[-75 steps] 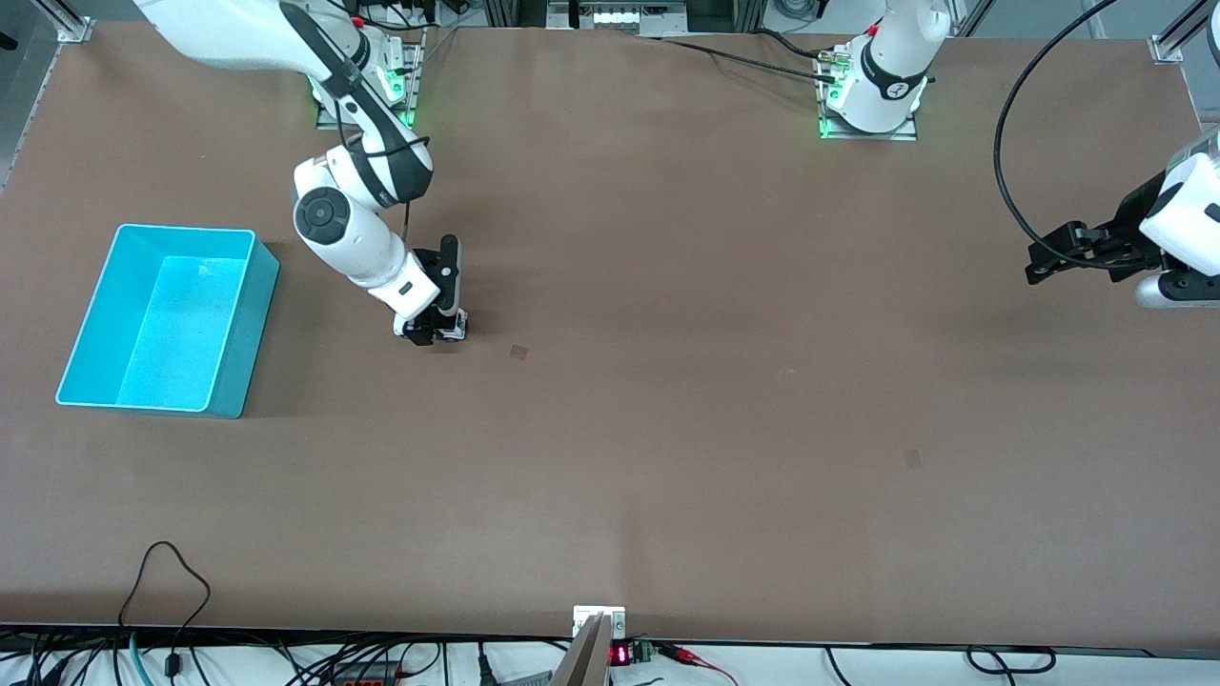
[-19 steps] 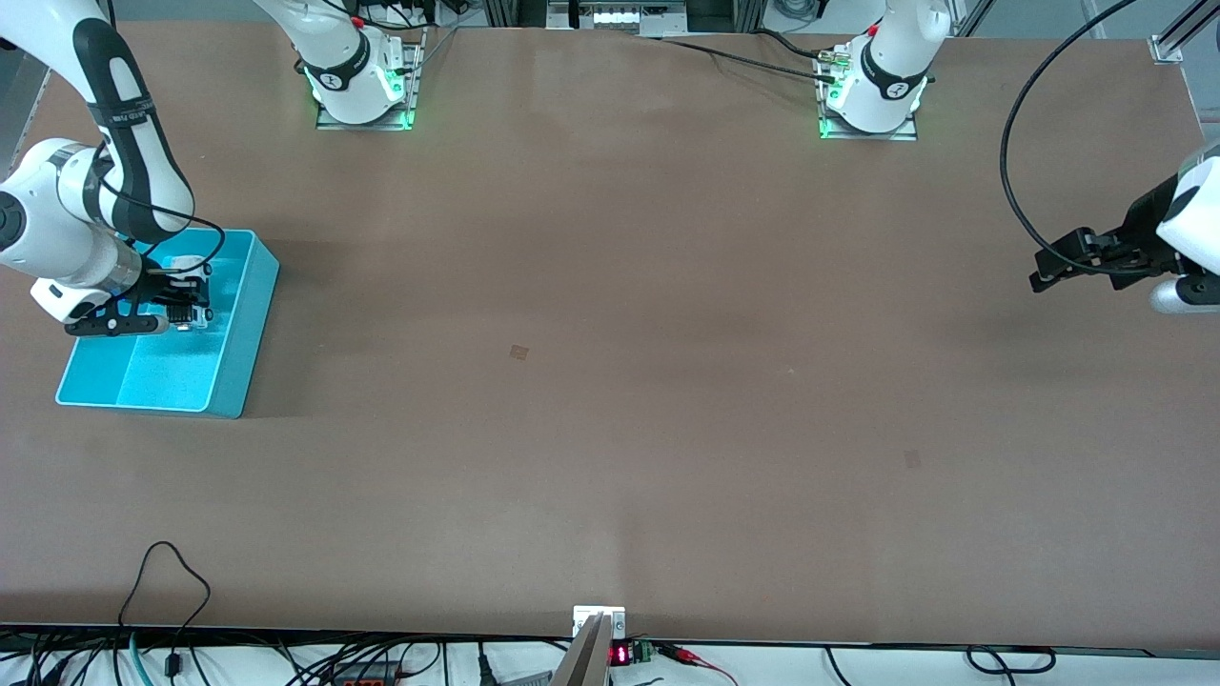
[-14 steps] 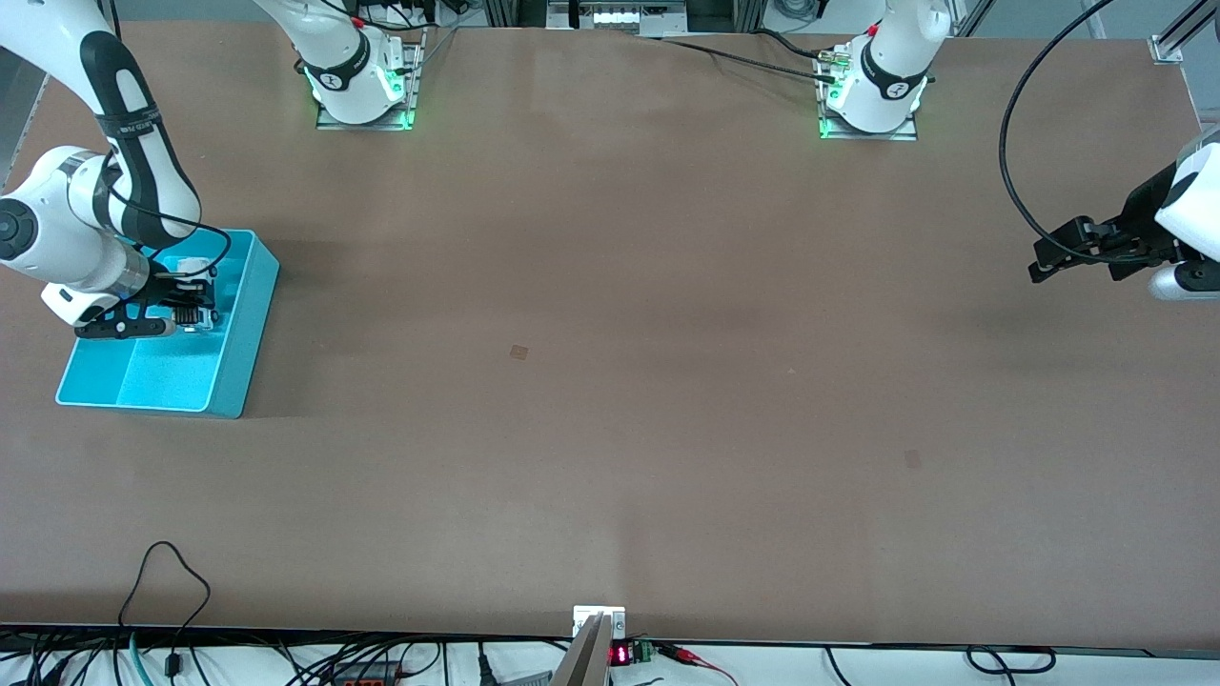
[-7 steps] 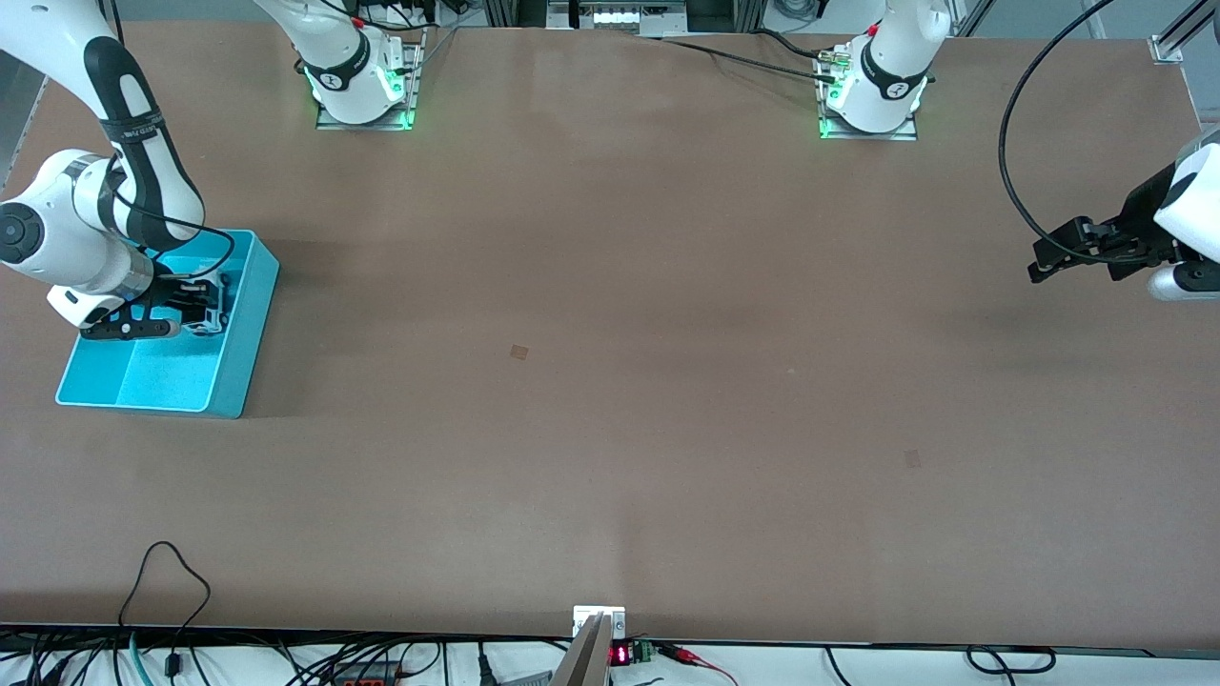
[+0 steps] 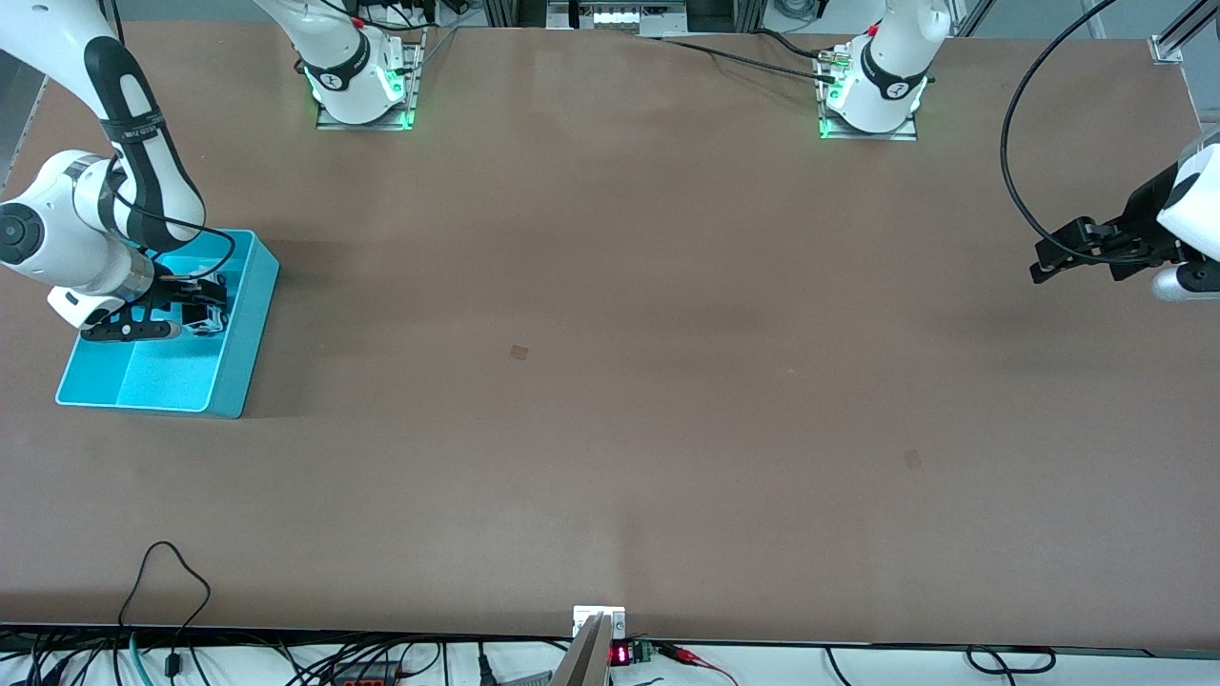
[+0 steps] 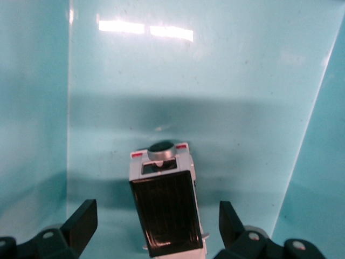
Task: Wind and store white jeep toy
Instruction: 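Lower the jeep into the cyan bin and open the right gripper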
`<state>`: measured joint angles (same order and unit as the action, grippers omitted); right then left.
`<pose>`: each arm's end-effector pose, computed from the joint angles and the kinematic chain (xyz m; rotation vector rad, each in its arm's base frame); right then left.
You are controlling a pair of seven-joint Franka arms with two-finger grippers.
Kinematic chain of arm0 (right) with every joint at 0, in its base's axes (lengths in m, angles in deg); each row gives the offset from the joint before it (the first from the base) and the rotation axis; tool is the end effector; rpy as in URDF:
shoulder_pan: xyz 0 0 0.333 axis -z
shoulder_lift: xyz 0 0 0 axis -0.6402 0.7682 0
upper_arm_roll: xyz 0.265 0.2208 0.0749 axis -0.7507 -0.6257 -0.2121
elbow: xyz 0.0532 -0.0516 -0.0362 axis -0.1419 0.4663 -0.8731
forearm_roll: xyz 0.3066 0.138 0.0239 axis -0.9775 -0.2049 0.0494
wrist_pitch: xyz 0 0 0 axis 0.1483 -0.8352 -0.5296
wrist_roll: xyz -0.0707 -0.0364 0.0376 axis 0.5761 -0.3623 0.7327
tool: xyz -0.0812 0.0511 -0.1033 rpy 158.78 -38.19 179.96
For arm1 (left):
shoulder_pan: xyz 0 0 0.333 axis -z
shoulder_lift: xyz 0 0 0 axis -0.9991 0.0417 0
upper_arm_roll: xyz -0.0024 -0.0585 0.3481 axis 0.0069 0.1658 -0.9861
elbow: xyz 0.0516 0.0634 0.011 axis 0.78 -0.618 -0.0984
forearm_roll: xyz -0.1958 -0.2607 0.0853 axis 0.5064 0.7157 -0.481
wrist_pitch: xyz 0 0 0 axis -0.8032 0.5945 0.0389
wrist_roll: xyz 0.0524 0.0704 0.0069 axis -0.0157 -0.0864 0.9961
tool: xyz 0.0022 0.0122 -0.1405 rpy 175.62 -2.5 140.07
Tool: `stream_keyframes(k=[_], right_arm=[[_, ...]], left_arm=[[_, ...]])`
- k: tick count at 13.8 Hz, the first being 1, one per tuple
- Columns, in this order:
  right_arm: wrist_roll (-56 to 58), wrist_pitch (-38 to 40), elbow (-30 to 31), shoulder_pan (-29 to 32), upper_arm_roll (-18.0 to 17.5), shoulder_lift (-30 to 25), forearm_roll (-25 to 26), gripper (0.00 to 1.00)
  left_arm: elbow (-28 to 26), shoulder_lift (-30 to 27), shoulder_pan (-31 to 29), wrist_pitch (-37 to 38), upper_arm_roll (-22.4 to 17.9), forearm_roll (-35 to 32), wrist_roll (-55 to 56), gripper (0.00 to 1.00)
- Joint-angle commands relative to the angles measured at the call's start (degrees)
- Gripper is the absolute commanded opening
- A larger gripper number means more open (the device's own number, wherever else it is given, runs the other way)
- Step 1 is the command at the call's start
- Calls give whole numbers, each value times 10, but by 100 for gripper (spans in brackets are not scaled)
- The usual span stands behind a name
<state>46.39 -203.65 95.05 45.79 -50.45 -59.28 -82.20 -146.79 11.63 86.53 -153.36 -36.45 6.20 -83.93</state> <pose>0.4936 -0.1685 0.2774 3.0429 0.1459 -0.1683 0.5193 0.0052 0.5945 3.0993 0.1092 0.0309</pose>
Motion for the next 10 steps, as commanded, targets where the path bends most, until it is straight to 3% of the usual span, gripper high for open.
stream_keyframes(k=[1,7,10], right_arm=[[3,32,-1,2,-11,-43,-7,100],[2,228,-122,-1,-38,-93,-10,100],[2,259,-136,-2,-43,-136,-18,100]], left_arm=[[-15,-16,-9,-2,9,10,-13,100],[-15,-16,-9,1,9,10,-13,100],[-15,-15,-10,1,9,10,-13,100]])
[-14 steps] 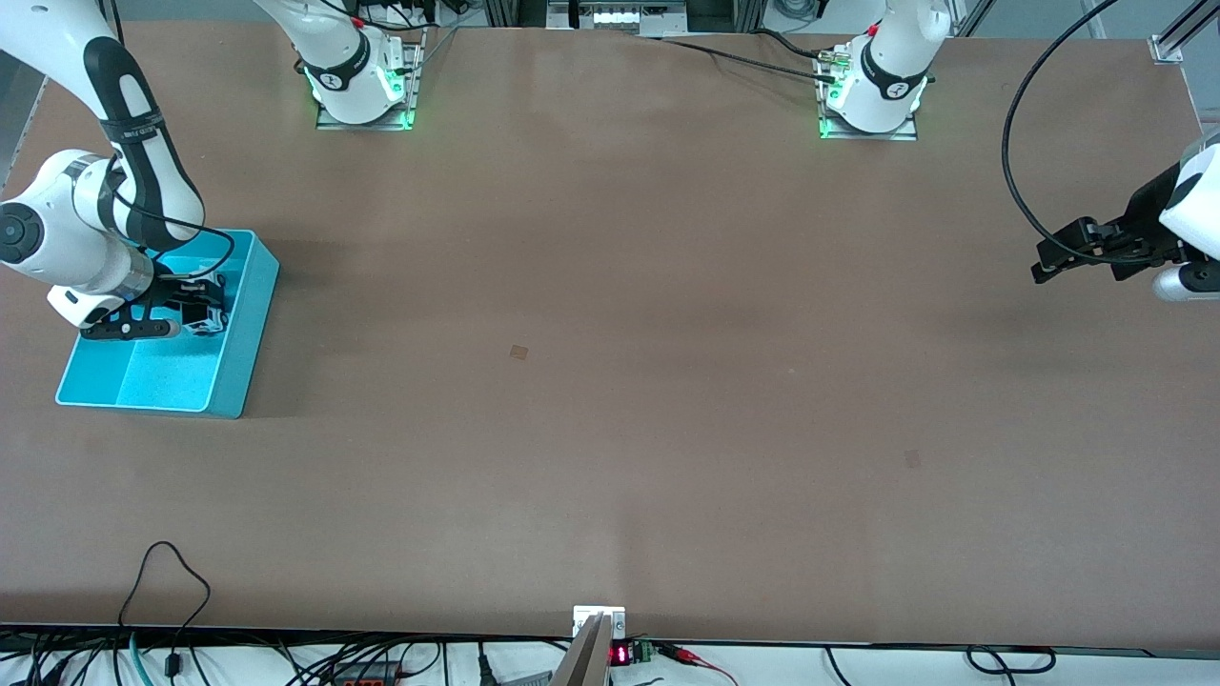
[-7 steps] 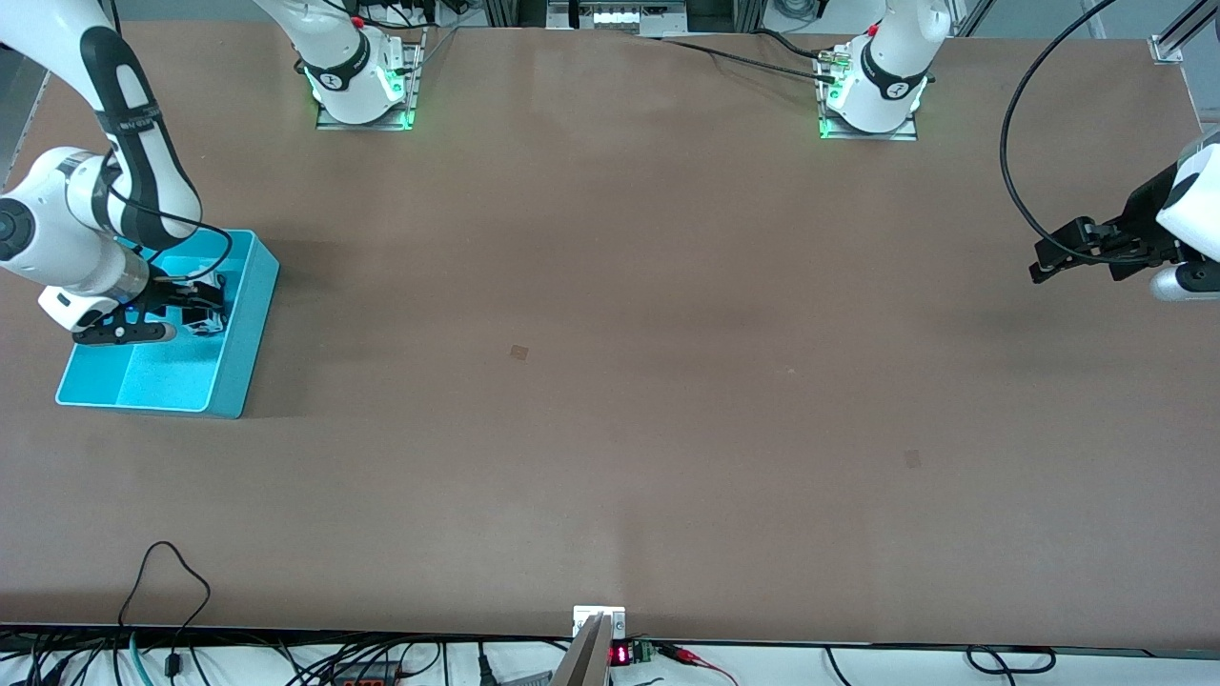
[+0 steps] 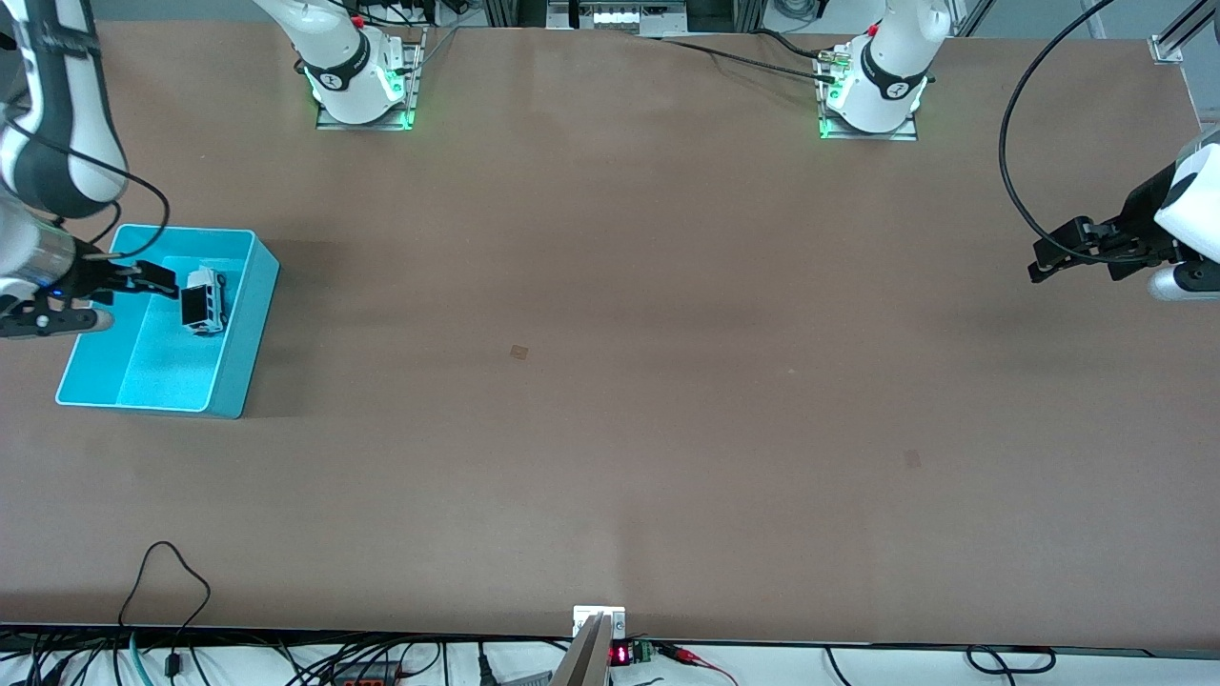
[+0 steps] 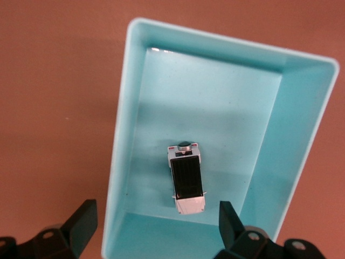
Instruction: Wind and store white jeep toy
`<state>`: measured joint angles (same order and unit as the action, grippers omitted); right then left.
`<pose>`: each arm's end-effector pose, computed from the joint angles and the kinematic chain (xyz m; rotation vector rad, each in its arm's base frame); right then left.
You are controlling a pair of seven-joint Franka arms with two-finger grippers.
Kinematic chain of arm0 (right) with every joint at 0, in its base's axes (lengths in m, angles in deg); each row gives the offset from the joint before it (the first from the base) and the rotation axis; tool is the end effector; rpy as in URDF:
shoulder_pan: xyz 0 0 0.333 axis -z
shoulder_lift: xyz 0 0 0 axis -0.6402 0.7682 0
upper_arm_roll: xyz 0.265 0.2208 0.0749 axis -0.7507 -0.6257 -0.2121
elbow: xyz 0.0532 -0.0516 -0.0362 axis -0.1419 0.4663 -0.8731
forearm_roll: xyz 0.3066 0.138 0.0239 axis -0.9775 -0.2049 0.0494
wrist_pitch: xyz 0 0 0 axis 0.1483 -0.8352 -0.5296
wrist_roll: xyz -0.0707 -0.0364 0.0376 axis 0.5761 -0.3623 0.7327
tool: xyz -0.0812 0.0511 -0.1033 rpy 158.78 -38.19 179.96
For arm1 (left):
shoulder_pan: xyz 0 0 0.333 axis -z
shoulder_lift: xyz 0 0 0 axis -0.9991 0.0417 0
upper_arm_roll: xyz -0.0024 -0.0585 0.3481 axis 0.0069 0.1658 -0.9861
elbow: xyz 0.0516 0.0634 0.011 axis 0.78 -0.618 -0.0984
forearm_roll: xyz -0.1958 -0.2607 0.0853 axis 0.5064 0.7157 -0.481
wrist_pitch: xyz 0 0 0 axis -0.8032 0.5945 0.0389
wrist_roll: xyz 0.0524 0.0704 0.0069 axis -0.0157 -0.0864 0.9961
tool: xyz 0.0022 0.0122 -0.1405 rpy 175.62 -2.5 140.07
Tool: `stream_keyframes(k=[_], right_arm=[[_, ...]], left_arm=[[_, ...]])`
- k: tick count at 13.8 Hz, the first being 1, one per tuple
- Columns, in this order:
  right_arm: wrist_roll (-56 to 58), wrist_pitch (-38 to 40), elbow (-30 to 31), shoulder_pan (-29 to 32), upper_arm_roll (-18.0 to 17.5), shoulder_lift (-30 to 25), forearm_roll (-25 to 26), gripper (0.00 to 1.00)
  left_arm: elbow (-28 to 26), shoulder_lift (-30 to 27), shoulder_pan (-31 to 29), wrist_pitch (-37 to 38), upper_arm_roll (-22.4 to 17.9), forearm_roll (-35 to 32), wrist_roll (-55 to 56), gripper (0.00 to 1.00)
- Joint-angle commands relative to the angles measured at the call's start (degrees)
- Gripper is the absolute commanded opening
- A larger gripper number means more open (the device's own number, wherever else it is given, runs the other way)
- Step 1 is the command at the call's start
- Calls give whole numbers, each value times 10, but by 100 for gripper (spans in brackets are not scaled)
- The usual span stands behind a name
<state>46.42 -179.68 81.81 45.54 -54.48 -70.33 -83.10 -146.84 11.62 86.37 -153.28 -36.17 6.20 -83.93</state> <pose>0.5097 -0.1360 0.4296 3.0771 0.1985 -0.1442 0.5190 0.0042 0.5941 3.0993 0.1059 0.0276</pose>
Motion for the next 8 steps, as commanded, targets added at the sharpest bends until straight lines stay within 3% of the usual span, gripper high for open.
stream_keyframes(k=[1,4,8], right_arm=[[3,21,-4,1,-7,-43,-19,100],[2,51,-35,0,-31,-71,-29,100],[2,160,-100,0,-48,-78,-30,100]], left_arm=[[-15,-14,-9,0,6,10,-13,100],[-14,-15,-8,-1,7,10,-13,100],[-11,-15,-8,-2,6,11,-13,100]])
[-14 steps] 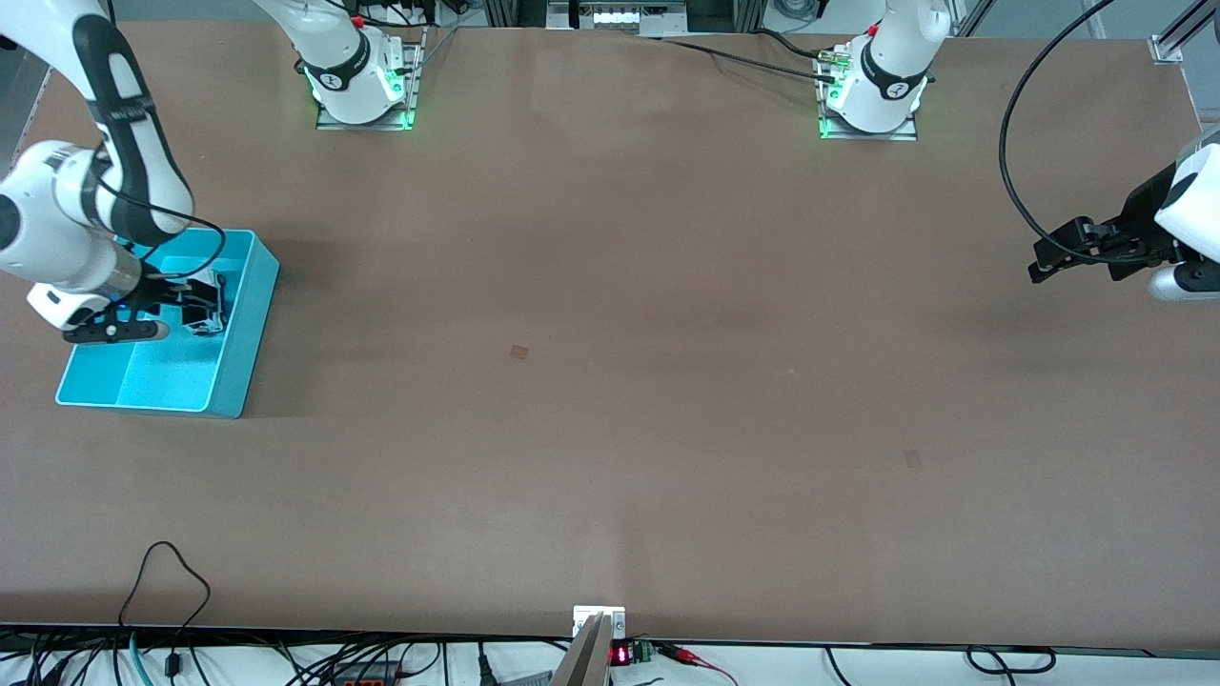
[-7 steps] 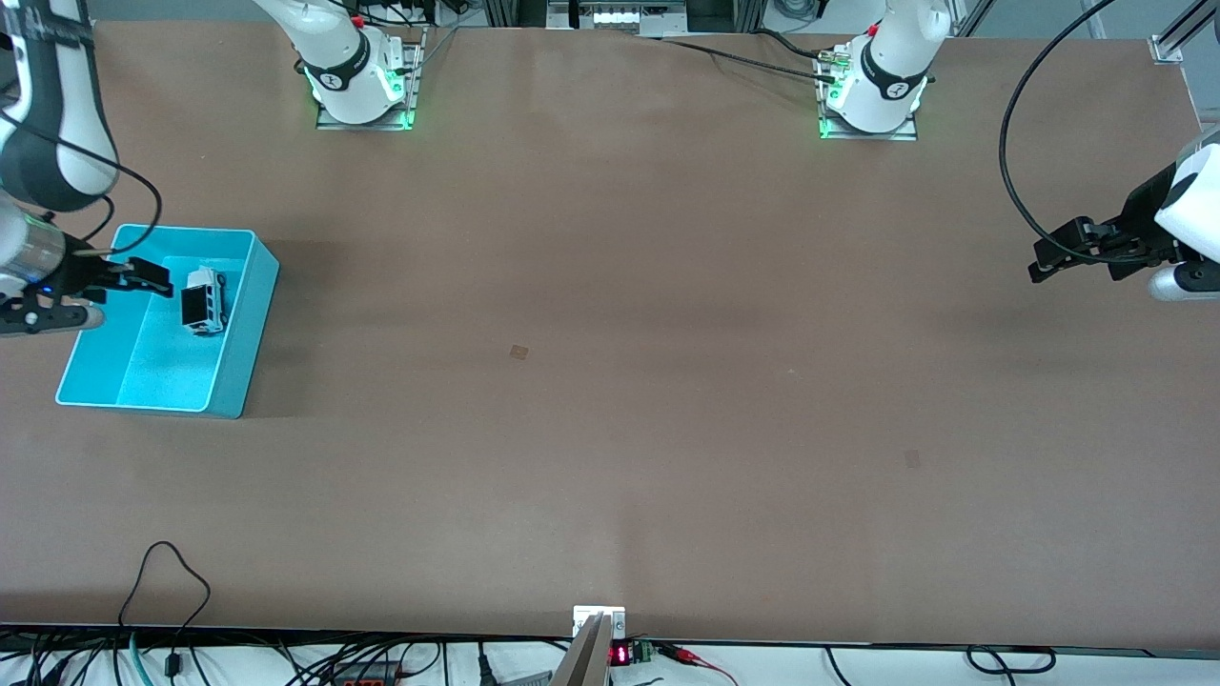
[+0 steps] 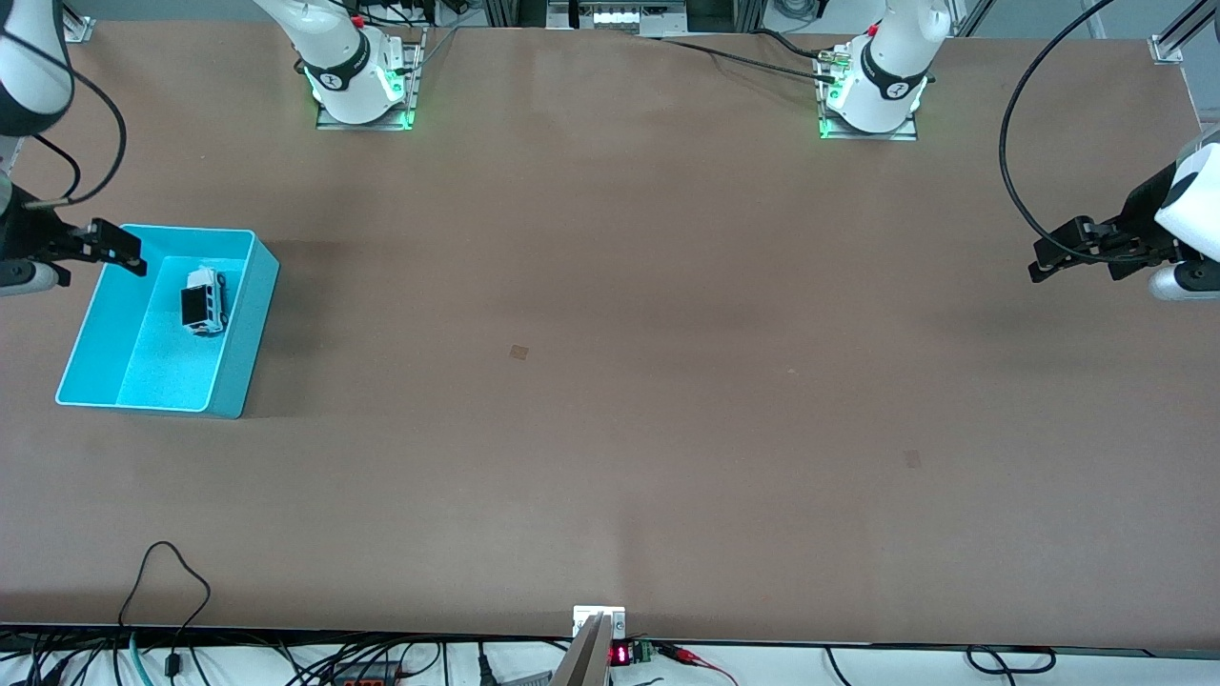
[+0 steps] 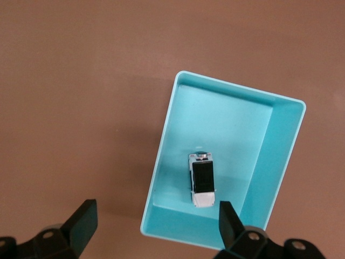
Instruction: Wind and store white jeep toy
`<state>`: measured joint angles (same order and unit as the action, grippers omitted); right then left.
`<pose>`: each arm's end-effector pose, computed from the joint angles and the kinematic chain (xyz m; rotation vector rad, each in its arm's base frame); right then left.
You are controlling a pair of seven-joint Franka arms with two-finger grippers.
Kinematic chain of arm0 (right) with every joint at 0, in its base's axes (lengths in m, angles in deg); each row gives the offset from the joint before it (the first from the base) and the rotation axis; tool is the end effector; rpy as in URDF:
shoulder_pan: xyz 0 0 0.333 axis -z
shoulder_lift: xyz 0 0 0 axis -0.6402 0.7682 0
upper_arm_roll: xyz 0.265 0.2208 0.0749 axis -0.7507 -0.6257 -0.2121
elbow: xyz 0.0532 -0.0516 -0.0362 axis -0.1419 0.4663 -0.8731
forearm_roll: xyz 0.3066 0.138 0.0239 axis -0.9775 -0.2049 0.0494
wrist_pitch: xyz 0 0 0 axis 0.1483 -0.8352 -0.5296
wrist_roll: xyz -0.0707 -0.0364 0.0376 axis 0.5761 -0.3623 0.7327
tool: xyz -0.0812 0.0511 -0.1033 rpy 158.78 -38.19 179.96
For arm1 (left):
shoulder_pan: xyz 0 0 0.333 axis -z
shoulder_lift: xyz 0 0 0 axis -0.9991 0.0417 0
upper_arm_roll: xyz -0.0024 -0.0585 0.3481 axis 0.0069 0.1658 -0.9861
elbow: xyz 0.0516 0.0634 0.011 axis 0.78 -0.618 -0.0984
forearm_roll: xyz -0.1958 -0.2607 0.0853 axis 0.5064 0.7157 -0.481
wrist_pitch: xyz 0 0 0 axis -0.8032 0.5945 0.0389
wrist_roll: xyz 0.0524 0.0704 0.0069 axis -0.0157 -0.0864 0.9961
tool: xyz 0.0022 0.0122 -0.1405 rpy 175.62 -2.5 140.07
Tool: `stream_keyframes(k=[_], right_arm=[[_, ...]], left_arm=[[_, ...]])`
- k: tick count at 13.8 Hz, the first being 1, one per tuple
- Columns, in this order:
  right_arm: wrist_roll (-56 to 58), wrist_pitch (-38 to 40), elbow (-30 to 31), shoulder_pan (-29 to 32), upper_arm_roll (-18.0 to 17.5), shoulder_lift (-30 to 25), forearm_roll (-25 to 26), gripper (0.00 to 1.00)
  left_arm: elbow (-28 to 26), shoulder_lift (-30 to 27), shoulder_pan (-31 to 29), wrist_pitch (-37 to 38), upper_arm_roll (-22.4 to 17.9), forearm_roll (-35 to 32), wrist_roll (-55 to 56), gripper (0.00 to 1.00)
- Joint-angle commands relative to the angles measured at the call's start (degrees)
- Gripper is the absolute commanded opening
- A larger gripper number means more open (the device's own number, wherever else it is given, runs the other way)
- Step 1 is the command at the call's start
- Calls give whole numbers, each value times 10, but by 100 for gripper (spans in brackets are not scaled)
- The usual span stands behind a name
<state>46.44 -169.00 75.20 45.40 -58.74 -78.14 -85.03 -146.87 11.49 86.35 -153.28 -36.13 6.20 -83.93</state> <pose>0.4950 -0.0929 0.5315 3.0991 0.2831 -0.0269 0.5184 0.0040 0.5950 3.0992 0.1053 0.0303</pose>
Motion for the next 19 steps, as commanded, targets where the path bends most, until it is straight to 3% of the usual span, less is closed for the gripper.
stream_keyframes(k=[1,3,6,10,19], right_arm=[[3,90,-55,1,-15,-3,-17,100],[0,132,-95,-3,-28,-1,-45,100],[0,182,-142,-27,-25,0,-38,100],[1,199,-158,-33,-29,0,-4,100],[-57,207,-159,-44,-28,0,-4,100]], left_arm=[[-11,-14,-8,-2,6,10,-13,100],[-9,-14,-8,-2,5,10,-13,100],[-9,-14,-8,-2,5,11,-13,100],[-9,-14,-8,-2,6,10,-13,100],[-8,-13,-8,-3,5,10,-13,100]])
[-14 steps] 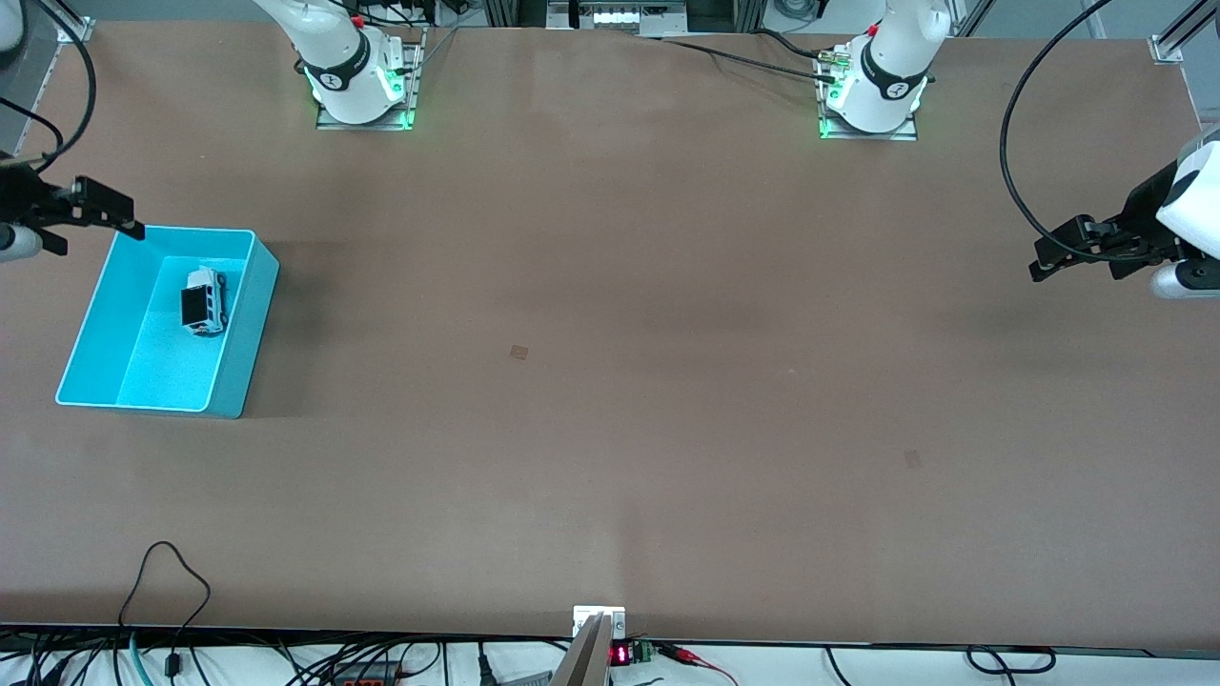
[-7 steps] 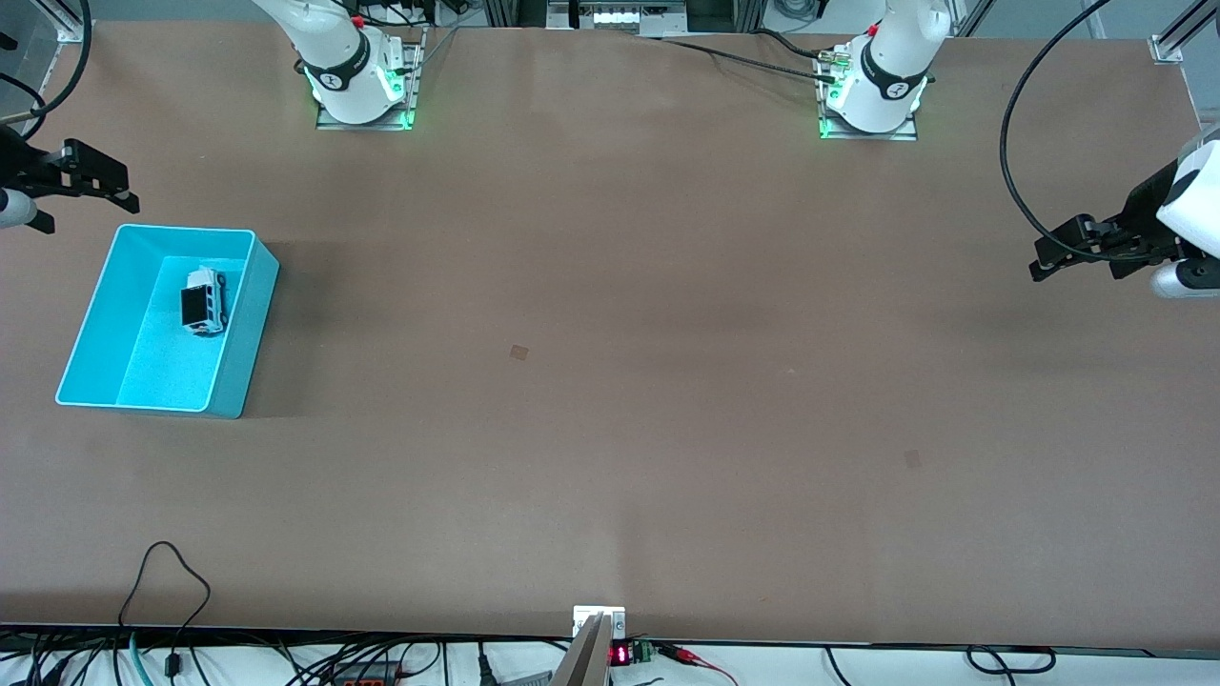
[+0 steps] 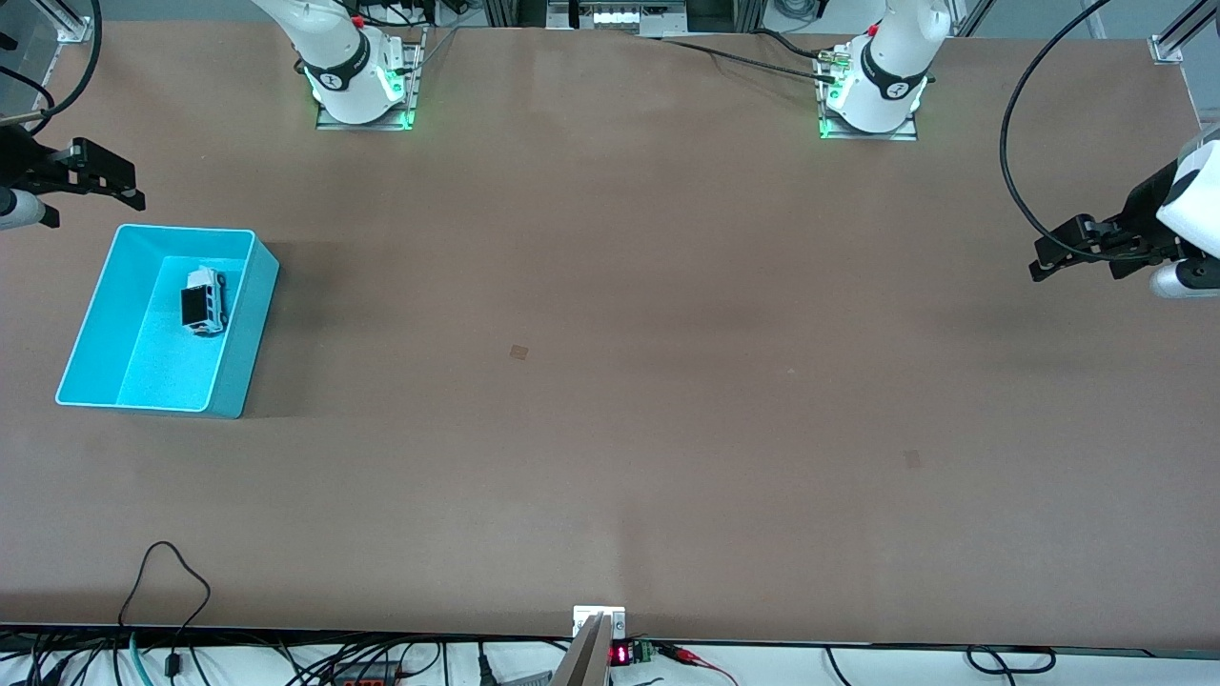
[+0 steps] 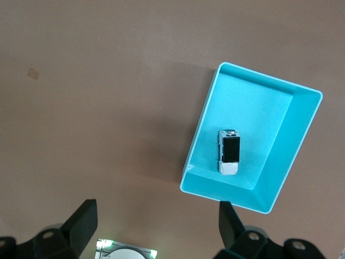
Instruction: Wind and store white jeep toy
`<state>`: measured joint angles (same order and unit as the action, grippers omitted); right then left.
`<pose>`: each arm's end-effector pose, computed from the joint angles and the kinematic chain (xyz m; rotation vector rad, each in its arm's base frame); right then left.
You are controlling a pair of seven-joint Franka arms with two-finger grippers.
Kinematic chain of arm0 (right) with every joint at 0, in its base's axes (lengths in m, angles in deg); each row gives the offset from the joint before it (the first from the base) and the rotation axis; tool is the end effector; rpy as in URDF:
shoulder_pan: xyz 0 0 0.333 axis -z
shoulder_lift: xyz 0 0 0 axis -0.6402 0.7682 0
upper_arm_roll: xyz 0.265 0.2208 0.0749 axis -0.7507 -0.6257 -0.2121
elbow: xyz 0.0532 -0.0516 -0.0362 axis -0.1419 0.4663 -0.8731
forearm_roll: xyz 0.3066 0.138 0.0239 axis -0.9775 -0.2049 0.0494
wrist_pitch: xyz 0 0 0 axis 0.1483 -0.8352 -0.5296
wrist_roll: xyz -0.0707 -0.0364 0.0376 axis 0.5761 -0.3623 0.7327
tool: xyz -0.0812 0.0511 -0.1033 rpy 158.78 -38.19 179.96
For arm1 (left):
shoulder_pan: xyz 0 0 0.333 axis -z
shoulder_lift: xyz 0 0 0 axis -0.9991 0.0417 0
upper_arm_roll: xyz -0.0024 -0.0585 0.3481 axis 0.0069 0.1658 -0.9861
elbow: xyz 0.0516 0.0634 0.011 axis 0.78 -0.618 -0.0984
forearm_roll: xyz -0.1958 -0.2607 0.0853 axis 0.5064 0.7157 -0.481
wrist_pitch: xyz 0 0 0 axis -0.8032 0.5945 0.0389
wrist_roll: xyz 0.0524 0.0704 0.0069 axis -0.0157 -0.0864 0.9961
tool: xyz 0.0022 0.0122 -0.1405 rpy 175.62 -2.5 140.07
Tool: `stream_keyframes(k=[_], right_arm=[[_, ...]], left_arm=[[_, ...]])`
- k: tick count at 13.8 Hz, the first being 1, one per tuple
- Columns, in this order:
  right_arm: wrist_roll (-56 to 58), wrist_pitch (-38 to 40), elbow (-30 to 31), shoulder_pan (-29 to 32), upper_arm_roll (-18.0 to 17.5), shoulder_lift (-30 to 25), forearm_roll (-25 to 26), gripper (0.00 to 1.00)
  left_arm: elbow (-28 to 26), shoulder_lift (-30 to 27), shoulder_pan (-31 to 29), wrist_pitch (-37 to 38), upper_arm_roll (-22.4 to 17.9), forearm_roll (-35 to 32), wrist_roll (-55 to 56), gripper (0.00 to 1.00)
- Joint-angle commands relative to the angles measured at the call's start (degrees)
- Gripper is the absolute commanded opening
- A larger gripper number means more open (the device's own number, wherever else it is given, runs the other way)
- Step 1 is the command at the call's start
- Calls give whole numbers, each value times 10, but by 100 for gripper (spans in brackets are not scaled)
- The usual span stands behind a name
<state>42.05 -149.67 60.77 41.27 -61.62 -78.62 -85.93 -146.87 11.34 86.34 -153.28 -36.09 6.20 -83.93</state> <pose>0.4806 -0.0295 0.6130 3.1156 0.3408 -0.1380 0.5177 0.0037 0.5964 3.0992 0.1044 0.0343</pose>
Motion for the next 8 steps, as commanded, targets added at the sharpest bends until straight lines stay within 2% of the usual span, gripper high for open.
stream_keyframes(k=[1,8], right_arm=[[-14,13,-15,-3,1,5,4,100],[-14,13,-14,-3,2,5,6,100]], left_arm=[[-8,-12,-8,-3,5,10,-13,100],[-15,-20,-8,0,5,10,-14,100]])
